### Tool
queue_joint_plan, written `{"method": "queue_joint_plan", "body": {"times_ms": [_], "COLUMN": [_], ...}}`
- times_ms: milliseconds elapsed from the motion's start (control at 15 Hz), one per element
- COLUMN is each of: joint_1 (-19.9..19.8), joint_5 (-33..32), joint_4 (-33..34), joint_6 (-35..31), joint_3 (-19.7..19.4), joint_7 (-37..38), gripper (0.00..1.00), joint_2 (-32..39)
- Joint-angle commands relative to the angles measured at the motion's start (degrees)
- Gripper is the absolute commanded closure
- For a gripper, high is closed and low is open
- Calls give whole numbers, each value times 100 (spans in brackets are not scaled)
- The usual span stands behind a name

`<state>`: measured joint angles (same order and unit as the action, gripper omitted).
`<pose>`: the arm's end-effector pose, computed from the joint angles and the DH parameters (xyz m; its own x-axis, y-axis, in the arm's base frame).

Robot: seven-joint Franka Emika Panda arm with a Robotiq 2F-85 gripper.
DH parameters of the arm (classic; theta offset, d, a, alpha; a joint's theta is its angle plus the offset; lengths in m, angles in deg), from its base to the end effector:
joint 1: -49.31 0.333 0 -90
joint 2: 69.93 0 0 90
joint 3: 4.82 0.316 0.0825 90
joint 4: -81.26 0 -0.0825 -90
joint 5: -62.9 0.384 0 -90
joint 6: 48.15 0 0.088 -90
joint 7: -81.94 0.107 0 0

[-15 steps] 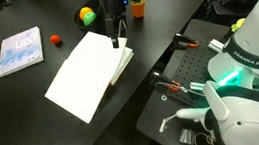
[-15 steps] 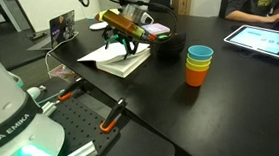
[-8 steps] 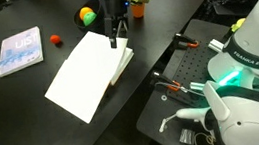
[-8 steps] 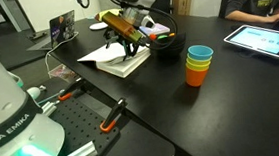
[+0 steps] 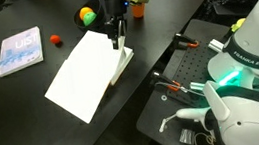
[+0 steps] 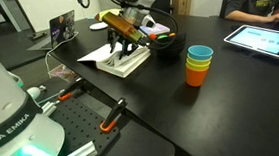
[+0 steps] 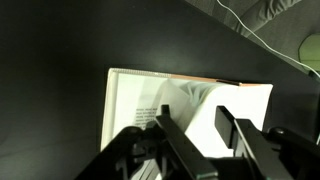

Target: Open the orange book then flip the pages once.

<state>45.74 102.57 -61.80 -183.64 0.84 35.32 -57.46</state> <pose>0.4310 0.0258 0.1795 0.9559 0.2814 -0.0836 0.2045 -0.8426 -0.4981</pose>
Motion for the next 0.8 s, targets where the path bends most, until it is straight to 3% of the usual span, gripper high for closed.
{"method": "queue_joint_plan", "body": {"times_ms": [0, 200, 733], "joint_1": [105, 215, 736], "joint_5": [-14, -306, -2247], "joint_4": [-43, -13, 187], "joint_6": [-62, -61, -269], "joint_3": [51, 79, 281], "joint_7": [4, 91, 1043], "gripper": [80, 97, 94], "joint_2": [-164, -258, -289]}}
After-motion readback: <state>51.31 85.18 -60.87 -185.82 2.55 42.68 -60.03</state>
